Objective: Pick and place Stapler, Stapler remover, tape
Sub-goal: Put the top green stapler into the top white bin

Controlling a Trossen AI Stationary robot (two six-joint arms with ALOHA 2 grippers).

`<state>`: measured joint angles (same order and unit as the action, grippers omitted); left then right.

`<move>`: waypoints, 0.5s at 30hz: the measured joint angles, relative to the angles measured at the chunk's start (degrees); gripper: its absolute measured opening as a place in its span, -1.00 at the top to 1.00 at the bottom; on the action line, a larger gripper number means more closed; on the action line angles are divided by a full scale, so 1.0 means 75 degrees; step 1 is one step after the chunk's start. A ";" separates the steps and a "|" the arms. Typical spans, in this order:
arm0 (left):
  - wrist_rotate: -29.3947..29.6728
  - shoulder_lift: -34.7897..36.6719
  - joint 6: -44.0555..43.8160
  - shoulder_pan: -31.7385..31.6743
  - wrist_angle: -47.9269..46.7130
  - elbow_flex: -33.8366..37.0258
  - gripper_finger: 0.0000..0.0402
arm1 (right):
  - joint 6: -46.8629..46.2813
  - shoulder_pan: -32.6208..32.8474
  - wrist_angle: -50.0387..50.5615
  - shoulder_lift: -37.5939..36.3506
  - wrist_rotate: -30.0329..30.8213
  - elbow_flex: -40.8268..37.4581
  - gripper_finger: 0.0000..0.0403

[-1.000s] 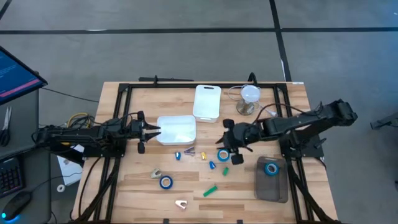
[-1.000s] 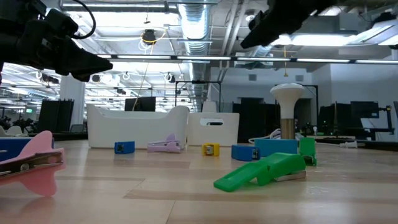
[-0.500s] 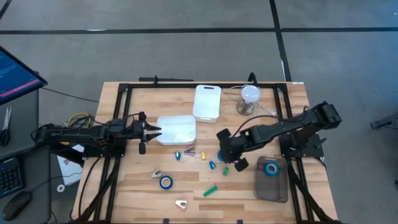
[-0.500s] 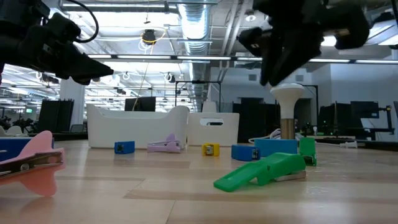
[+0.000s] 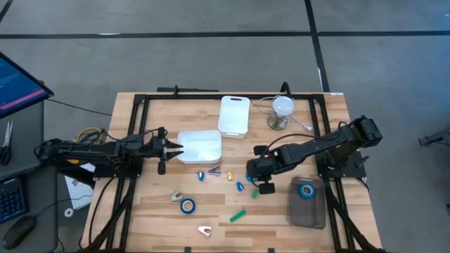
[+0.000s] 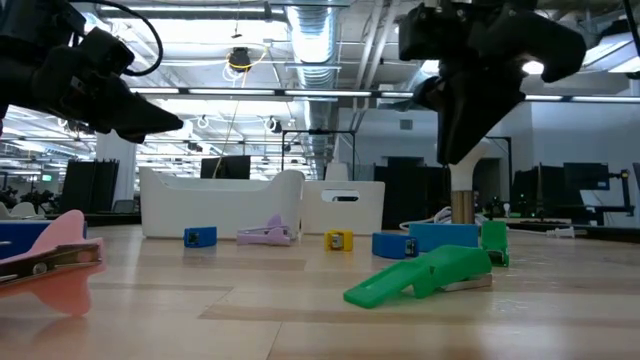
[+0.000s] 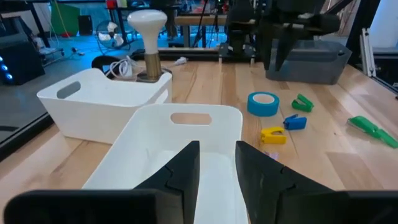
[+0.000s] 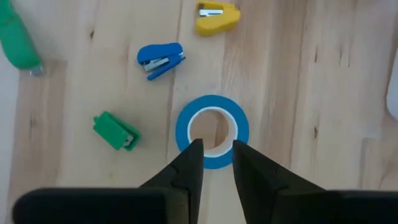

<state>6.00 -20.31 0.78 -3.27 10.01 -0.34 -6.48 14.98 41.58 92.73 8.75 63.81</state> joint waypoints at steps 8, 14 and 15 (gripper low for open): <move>0.0000 0.0003 0.0001 0.0000 0.0006 0.0000 0.53 | -0.0075 -0.0009 -0.0044 0.0000 -0.0708 -0.0003 0.62; 0.0000 0.0005 0.0002 -0.0003 0.0021 0.0000 0.53 | 0.1119 0.0051 -0.0058 0.0000 -0.0783 -0.0002 0.62; 0.0000 0.0005 0.0002 0.0000 0.0027 0.0000 0.53 | 0.1471 0.0060 -0.0058 0.0000 -0.0792 0.0000 0.62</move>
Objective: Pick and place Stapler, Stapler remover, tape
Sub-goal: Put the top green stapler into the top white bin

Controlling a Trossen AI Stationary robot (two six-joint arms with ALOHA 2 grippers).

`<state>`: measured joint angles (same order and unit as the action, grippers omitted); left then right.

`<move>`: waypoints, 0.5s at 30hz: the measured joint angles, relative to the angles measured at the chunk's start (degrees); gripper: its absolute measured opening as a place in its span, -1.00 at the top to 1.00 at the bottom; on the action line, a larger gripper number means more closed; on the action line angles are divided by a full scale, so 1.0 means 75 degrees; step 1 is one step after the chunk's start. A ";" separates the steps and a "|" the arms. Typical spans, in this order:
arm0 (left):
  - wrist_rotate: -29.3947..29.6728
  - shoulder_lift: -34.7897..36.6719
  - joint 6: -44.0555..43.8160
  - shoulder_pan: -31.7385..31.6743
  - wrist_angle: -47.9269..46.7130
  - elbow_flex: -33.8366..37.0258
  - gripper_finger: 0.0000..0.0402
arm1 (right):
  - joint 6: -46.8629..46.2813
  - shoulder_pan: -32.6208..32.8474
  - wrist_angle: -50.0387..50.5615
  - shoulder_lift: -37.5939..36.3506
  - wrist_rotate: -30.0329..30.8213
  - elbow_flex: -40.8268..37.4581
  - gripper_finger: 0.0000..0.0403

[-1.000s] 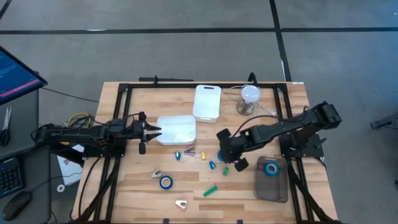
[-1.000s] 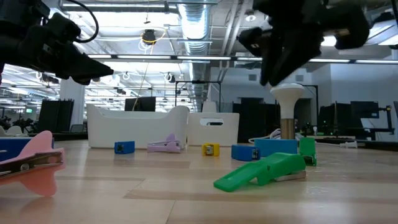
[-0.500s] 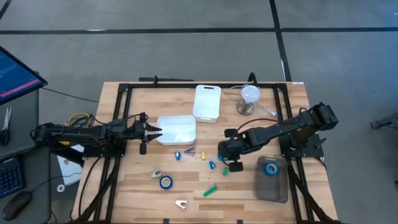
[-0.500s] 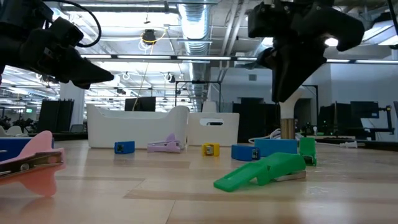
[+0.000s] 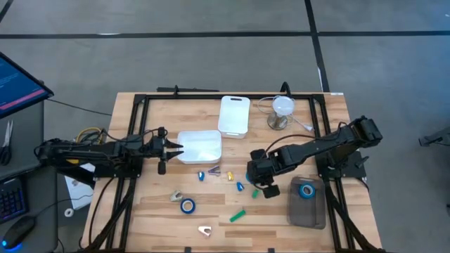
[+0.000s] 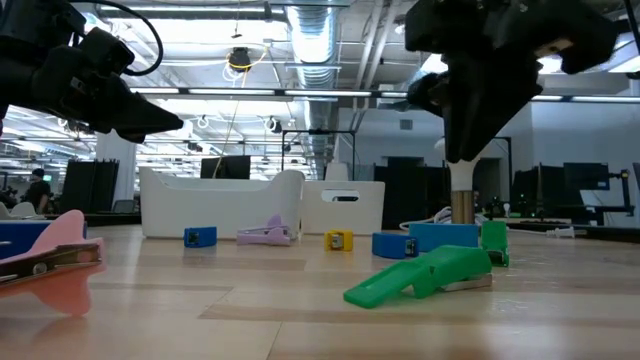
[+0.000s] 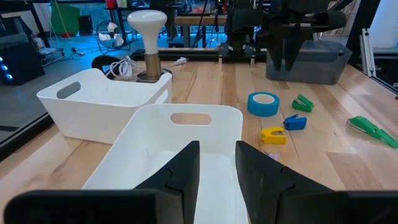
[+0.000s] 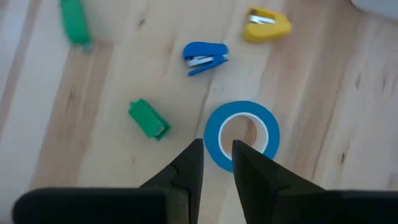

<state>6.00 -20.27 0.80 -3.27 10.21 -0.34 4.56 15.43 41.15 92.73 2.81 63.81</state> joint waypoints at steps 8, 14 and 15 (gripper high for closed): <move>0.0000 0.0003 0.0000 0.0000 0.0024 0.0000 0.53 | 0.2176 0.0045 -0.0280 0.0290 0.0340 -0.0004 0.62; 0.0000 0.0001 0.0000 0.0000 0.0030 0.0000 0.53 | 0.3030 0.0048 -0.0158 0.0849 0.0848 -0.0009 0.55; 0.0000 0.0003 0.0000 -0.0001 0.0031 0.0000 0.53 | 0.3043 0.0048 -0.0008 0.0915 0.0855 -0.0009 0.53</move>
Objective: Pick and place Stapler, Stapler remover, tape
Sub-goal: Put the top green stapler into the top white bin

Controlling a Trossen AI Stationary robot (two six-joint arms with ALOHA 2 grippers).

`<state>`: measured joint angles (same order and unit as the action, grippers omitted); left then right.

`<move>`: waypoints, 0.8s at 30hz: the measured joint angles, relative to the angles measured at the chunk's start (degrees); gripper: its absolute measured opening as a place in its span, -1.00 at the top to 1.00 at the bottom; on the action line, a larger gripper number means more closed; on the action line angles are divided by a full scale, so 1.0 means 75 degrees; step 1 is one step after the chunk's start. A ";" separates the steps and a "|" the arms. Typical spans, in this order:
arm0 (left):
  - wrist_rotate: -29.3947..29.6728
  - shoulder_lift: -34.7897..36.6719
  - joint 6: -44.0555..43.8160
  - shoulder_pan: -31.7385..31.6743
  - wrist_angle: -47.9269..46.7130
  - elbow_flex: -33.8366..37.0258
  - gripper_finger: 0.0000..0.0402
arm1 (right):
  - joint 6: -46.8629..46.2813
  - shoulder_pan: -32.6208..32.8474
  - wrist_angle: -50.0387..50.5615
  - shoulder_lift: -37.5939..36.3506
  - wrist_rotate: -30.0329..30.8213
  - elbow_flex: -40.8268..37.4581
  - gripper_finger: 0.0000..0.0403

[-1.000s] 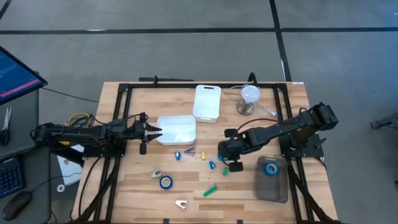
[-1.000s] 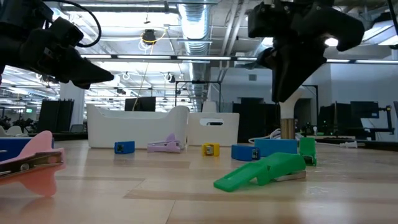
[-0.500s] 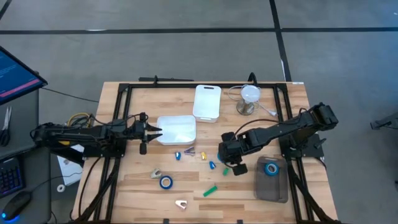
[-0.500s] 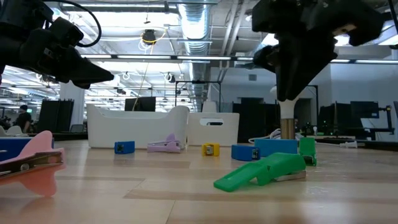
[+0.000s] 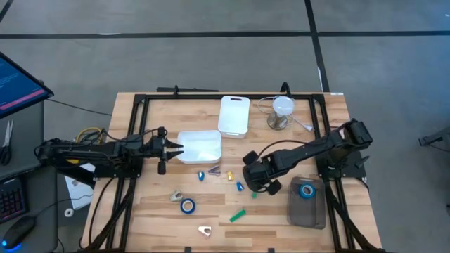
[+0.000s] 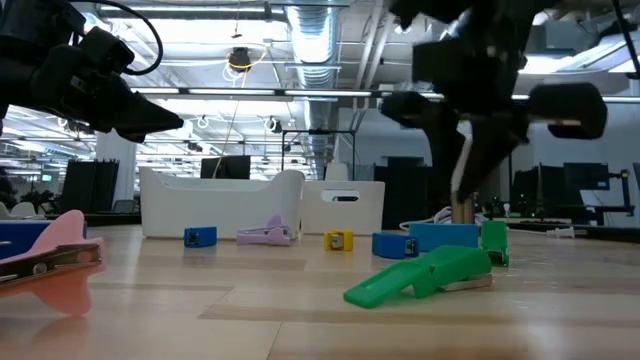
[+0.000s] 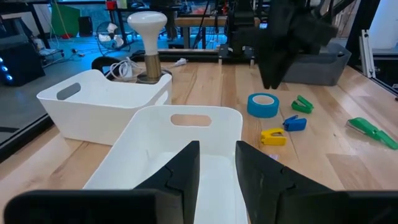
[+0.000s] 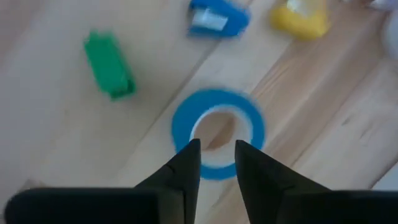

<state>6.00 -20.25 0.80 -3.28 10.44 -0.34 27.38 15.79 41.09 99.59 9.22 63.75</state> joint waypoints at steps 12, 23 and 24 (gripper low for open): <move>0.0346 0.0000 0.0052 0.0001 0.0017 0.0000 0.53 | 0.0235 0.0701 0.0462 0.0105 0.0185 0.0006 0.10; 0.0402 0.0000 0.0052 -0.0001 0.0049 0.0000 0.53 | 0.0365 0.1142 -0.0304 0.0135 0.0187 0.0006 0.11; 0.0402 0.0000 0.0052 -0.0001 0.0049 0.0000 0.53 | 0.0365 0.1147 -0.0356 0.0135 0.0186 0.0006 0.12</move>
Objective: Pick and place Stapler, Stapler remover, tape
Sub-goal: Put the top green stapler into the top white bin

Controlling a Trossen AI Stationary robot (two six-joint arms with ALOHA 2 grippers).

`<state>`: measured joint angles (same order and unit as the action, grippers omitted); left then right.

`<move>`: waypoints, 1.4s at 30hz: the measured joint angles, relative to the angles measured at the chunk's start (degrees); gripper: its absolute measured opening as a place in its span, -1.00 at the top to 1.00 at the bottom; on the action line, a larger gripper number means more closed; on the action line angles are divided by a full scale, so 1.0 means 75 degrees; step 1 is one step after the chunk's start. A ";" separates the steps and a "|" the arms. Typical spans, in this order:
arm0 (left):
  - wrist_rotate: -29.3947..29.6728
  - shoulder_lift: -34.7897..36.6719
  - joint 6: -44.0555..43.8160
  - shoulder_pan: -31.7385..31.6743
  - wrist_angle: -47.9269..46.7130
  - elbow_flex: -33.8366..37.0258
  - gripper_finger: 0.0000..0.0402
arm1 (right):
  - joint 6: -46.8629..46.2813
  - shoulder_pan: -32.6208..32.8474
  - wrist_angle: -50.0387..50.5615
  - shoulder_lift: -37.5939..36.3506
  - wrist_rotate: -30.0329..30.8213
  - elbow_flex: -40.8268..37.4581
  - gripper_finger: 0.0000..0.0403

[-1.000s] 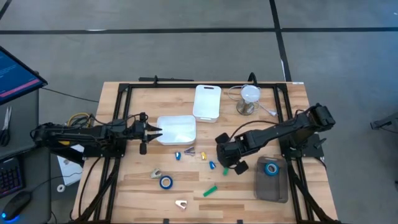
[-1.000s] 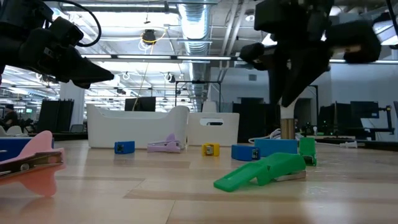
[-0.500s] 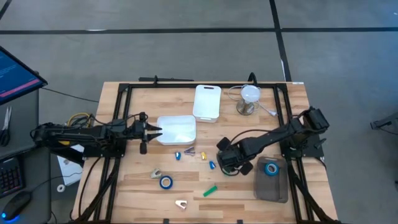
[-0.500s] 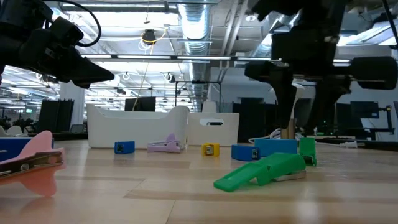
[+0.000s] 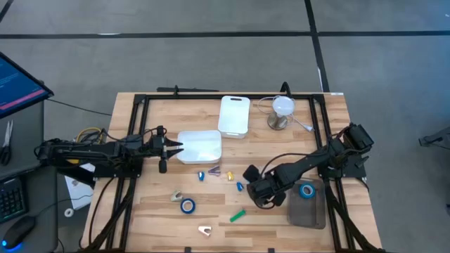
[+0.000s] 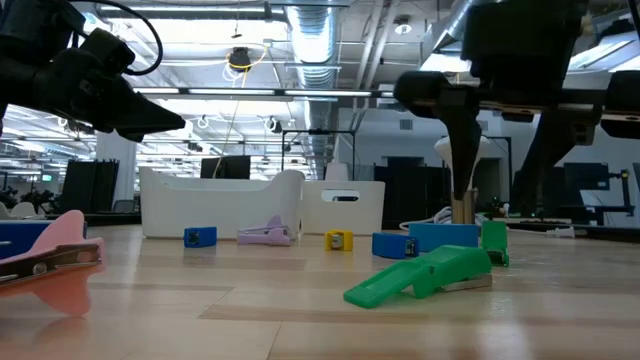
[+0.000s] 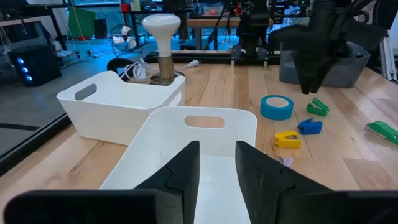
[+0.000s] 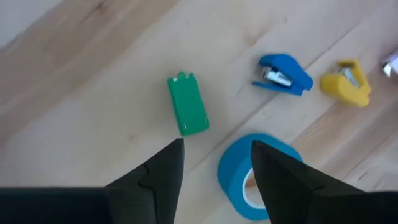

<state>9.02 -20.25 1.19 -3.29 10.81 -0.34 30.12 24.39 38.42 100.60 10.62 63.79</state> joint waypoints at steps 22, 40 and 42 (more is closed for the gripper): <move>-0.0002 -0.0001 0.0000 0.0001 -0.0003 0.0000 0.53 | -0.0228 0.0077 -0.0275 0.0000 -0.0435 0.0000 0.13; -0.0003 -0.0020 -0.0008 0.0003 -0.0006 0.0000 0.53 | -0.0451 0.0135 -0.0422 0.0734 -0.0187 0.0000 0.16; -0.0003 -0.0026 -0.0009 0.0001 -0.0008 0.0000 0.53 | -0.0452 0.0131 -0.0506 0.0735 -0.0175 0.0040 0.22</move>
<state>8.99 -20.45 1.13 -3.28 10.75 -0.34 26.73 25.37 34.62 106.11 9.30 64.09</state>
